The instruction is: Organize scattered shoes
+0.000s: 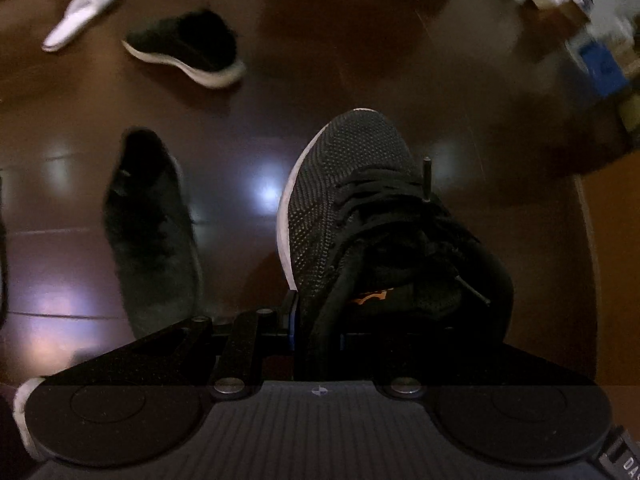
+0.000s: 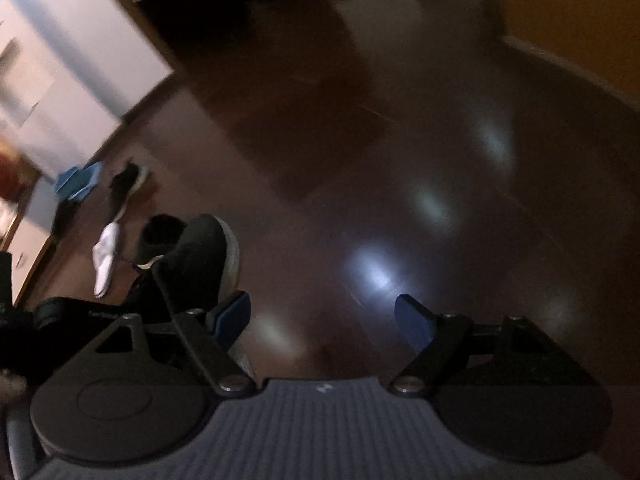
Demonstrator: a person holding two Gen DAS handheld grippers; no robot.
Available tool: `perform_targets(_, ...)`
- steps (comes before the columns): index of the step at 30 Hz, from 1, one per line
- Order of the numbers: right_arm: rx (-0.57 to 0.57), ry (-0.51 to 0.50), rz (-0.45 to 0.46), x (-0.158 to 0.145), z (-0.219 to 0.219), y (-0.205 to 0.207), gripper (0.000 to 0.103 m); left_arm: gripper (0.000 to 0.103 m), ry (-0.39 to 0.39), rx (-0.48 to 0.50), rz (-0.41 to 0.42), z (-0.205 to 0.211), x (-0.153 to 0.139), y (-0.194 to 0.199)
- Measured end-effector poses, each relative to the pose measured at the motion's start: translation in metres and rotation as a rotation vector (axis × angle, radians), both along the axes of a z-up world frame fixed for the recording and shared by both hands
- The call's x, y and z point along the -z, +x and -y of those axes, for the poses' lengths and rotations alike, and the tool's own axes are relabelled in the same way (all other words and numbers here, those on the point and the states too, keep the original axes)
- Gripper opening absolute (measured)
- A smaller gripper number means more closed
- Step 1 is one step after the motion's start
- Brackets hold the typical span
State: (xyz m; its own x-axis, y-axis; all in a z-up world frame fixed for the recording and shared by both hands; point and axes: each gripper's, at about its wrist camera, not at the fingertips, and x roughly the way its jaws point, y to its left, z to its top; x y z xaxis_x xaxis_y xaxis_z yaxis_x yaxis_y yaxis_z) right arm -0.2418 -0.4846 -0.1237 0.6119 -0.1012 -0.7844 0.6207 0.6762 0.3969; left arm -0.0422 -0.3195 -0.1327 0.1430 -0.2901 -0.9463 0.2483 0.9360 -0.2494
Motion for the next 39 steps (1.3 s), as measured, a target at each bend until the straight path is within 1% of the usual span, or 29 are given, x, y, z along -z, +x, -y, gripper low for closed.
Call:
perform_targets(2,0.059,0.033,-0.013,0.022,0.01,-0.015,0.082,0.022,0.019,0.035,-0.006,0.014,0.014,-0.01)
perform_targets(3,0.065,0.038,-0.014,0.024,0.01,-0.017,0.082,0.022,0.027,0.046,-0.007,0.017,0.019,-0.015)
perform_targets(7,0.126,0.084,-0.032,0.05,0.016,-0.027,0.082,0.022,0.069,0.1,-0.012,0.039,0.046,-0.034)
perform_targets(10,0.148,0.107,-0.037,0.06,0.017,-0.03,0.082,0.022,0.088,0.131,-0.023,0.051,0.063,-0.044)
perform_targets(16,0.173,0.142,-0.048,0.069,0.015,-0.03,0.082,0.022,0.116,0.168,-0.04,0.066,0.085,-0.057)
perform_targets(22,0.218,0.187,-0.059,0.089,0.015,-0.041,0.082,0.022,0.147,0.203,-0.065,0.077,0.112,-0.068)
perform_targets(29,0.26,0.234,-0.089,0.107,0.015,-0.057,0.082,0.022,0.198,0.246,-0.085,0.084,0.147,-0.084)
perform_targets(34,0.281,0.27,-0.107,0.116,0.017,-0.067,0.082,0.022,0.222,0.279,-0.104,0.085,0.165,-0.094)
perform_targets(36,0.29,0.281,-0.116,0.12,0.018,-0.068,0.082,0.024,0.224,0.287,-0.116,0.082,0.172,-0.097)
perform_targets(39,0.299,0.289,-0.121,0.122,0.019,-0.071,0.082,0.03,0.229,0.29,-0.126,0.076,0.18,-0.1)
